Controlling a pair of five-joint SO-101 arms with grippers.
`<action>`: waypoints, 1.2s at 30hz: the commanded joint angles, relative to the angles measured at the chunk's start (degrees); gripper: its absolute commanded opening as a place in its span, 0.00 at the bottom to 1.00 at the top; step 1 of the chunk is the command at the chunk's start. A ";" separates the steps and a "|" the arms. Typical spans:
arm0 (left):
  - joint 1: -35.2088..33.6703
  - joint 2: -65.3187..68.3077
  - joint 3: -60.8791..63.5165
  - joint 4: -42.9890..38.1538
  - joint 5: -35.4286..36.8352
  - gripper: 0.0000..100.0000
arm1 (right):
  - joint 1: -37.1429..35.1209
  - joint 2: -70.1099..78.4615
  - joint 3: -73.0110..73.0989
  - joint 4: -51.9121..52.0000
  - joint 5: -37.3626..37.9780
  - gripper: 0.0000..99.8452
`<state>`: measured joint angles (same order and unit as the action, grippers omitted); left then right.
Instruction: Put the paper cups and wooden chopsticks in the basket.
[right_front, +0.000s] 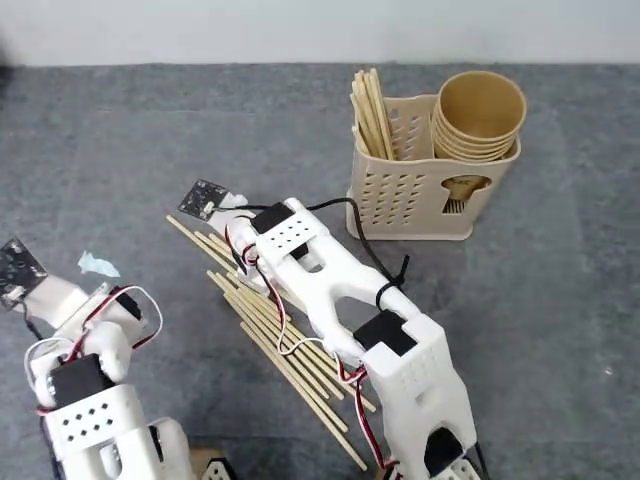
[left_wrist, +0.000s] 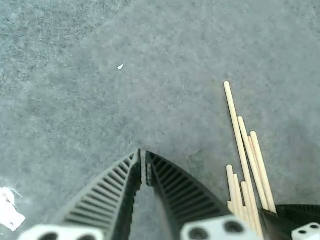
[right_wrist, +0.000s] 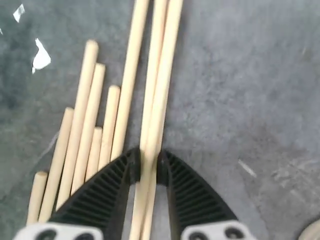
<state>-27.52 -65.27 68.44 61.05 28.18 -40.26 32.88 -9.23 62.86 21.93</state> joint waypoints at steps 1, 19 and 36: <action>-0.35 -1.41 -0.48 -1.23 -0.44 0.02 | 0.48 -0.04 -0.97 1.89 0.79 0.02; -0.26 -1.41 -0.31 -1.23 -0.44 0.02 | 2.95 -11.91 -0.70 11.74 2.90 0.01; -0.26 -1.41 2.68 -6.59 -0.26 0.02 | 6.29 -38.64 -0.97 21.23 6.42 0.01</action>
<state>-27.52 -65.27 71.60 55.69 28.18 -34.81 3.69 -9.05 83.08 27.21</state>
